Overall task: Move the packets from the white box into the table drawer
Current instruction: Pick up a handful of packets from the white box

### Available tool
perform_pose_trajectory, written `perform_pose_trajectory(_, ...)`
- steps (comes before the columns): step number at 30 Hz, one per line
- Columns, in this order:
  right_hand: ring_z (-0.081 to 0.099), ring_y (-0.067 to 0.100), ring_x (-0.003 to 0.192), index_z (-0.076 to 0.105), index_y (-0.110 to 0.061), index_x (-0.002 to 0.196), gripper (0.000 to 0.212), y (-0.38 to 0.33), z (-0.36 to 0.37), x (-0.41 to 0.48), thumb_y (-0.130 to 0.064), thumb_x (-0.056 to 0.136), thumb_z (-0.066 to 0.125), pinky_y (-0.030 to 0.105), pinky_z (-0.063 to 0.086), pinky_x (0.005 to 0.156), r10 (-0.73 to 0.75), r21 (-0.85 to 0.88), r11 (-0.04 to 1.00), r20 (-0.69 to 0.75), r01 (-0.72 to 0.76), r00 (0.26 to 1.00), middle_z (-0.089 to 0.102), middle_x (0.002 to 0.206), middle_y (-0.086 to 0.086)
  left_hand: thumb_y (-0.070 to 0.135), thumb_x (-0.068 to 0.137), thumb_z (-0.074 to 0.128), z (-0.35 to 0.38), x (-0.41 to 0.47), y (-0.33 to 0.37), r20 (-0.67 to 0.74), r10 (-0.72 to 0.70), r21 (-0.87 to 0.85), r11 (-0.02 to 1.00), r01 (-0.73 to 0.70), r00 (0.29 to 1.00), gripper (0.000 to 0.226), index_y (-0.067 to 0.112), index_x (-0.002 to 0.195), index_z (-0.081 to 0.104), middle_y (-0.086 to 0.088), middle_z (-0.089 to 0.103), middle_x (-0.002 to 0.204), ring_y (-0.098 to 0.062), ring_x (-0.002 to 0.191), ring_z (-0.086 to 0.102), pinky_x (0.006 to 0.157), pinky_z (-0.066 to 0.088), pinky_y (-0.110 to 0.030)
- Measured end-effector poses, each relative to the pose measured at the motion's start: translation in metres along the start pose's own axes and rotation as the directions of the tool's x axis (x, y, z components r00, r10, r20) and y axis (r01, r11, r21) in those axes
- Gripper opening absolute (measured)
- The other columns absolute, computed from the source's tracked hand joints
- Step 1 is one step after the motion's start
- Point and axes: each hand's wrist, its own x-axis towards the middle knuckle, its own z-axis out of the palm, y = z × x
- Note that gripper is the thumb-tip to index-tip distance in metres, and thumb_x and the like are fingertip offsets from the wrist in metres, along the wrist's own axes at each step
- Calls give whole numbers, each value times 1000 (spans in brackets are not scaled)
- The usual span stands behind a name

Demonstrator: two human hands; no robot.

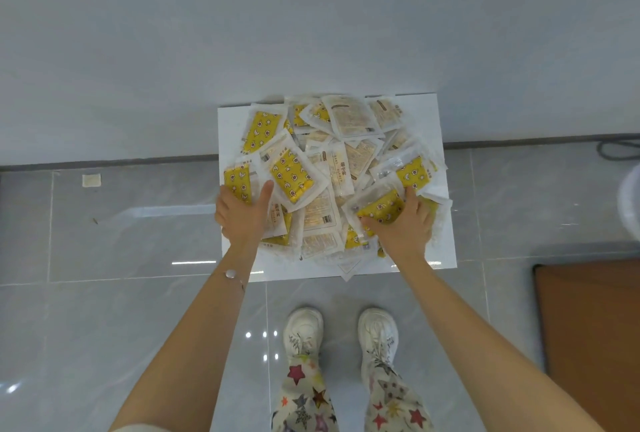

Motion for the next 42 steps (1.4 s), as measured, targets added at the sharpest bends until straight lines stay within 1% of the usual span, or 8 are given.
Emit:
perform_pose_trajectory(7, 47, 25, 120, 42, -16, 130, 80, 11, -5, 12, -31, 65, 86, 45, 46, 101, 36, 320, 947, -67, -13, 997, 49, 126, 4, 56, 68, 77, 8, 9, 5, -89, -73, 38, 996, 77, 993, 105, 8, 145, 25, -14, 31, 144, -32, 137, 25, 111, 26, -48)
perform_pose_trajectory(15, 34, 33, 133, 39, -9, 133, 88, 16, -21, 42, -38, 63, 85, 54, 36, 107, 7, 198, 980, -67, 7, 998, 36, 142, 15, 65, 62, 76, 18, 14, 16, -87, -91, -8, 996, 90, 992, 100, 9, 131, 33, -9, 38, 136, -29, 131, 33, 111, 28, -44)
perform_pose_trajectory(19, 28, 30, 139, 24, -15, 145, 106, 9, -30, 54, -34, 62, 88, 53, 29, 113, -53, 194, 980, 10, 50, 999, 31, 148, 9, 49, 60, 85, 21, 13, 20, -83, 26, -17, 999, -28, 996, 88, 10, 123, 37, -7, 43, 130, -26, 129, 37, 112, 25, -41)
perform_pose_trajectory(24, 32, 32, 137, 20, -17, 148, 113, 11, -36, 59, -31, 60, 90, 56, 32, 110, -31, 256, 966, -8, 32, 1000, 33, 148, 9, 43, 56, 86, 21, 6, 15, 21, 206, -182, 963, -199, 978, 78, 27, 105, 29, -2, 49, 116, -26, 111, 52, 95, 47, -49)
perform_pose_trajectory(31, 37, 27, 128, 27, -9, 141, 96, 9, -41, 51, -26, 67, 86, 40, 39, 104, 89, 235, 970, -133, -56, 987, 30, 140, 13, 8, 84, 69, 22, -21, 23, 58, 341, -407, 866, -290, 938, 53, 20, 112, 26, 2, 52, 109, -14, 100, 59, 83, 53, -27)
perform_pose_trajectory(35, 56, 22, 109, 43, -9, 130, 70, 14, -43, 43, -19, 72, 82, 39, 53, 91, 143, 495, 862, -32, -109, 989, 51, 126, 11, 12, 87, 68, 17, -32, 28, 104, 226, -551, 824, -132, 969, 46, 24, 118, 37, 6, 59, 107, -7, 94, 62, 73, 51, -19)
perform_pose_trajectory(38, 61, 21, 103, 46, -11, 128, 53, 19, -48, 34, -11, 82, 72, 32, 53, 82, 188, 660, 716, 132, -228, 973, 58, 115, 5, 15, 87, 67, 17, -36, 27, 132, 356, -437, 859, -268, 925, 25, 21, 108, 55, 9, 63, 98, -2, 87, 62, 73, 52, -19)
perform_pose_trajectory(42, 66, 21, 97, 49, -16, 122, 44, 23, -49, 22, -8, 84, 70, 36, 57, 77, 189, 748, 597, 220, -290, 957, 62, 112, 3, 12, 85, 69, 23, -43, 30, 128, 471, -357, 843, -402, 873, 18, 19, 90, 53, 1, 62, 90, -11, 80, 59, 70, 51, -23)
